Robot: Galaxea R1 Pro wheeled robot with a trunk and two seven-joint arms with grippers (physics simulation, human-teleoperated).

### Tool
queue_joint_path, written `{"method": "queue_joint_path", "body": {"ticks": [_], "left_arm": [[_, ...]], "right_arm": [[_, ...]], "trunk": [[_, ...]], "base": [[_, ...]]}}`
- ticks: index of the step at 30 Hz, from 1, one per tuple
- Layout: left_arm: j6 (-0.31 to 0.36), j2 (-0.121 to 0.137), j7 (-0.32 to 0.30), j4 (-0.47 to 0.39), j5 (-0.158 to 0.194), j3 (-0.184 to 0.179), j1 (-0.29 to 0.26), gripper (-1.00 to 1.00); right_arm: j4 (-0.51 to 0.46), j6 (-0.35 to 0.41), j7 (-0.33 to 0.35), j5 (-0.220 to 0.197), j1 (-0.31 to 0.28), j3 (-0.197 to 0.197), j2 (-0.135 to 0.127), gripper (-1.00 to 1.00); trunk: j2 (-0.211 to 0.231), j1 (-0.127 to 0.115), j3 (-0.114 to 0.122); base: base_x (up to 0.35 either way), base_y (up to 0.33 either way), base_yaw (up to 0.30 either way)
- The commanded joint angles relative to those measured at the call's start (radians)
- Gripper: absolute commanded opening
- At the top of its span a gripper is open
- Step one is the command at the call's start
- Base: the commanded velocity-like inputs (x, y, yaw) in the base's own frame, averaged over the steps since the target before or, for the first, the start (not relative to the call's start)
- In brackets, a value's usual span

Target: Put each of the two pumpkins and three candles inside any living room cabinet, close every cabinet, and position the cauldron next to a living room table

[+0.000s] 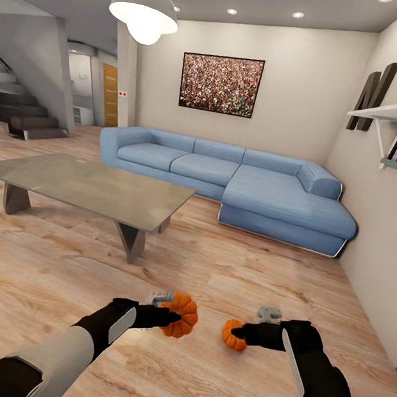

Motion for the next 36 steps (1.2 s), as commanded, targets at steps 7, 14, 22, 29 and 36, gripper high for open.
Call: {"method": "queue_joint_path", "body": {"ticks": [7,14,22,29,36], "left_arm": [[0.008,0.001,0.000,-0.042,0.003,-0.005,0.000,-1.00],[0.044,0.001,-0.001,-0.106,0.004,-0.006,0.000,-1.00],[0.065,-0.003,-0.001,-0.142,0.004,-0.007,0.000,-1.00],[0.066,-0.006,-0.001,-0.145,0.004,-0.007,0.000,-1.00],[0.066,-0.006,-0.001,-0.141,0.004,-0.008,0.000,-1.00]], "right_arm": [[0.240,-0.021,0.001,-0.002,-0.030,-0.038,-0.001,1.00],[0.512,-0.149,-0.051,-0.003,-0.133,-0.076,-0.001,1.00],[0.664,-0.280,-0.072,-0.017,-0.189,-0.080,-0.001,1.00],[0.673,-0.327,-0.068,-0.068,-0.194,-0.142,0.002,1.00],[0.674,-0.333,-0.020,-0.079,-0.194,-0.160,0.000,1.00]], "trunk": [[0.000,0.000,-0.001],[0.000,0.000,-0.001],[0.000,0.000,-0.001],[0.000,0.000,-0.001],[0.000,0.000,-0.001]], "base": [[0.000,0.000,0.000],[0.000,0.000,0.000],[0.005,0.000,0.000],[0.165,0.000,0.000],[0.314,-0.046,0.000]]}}
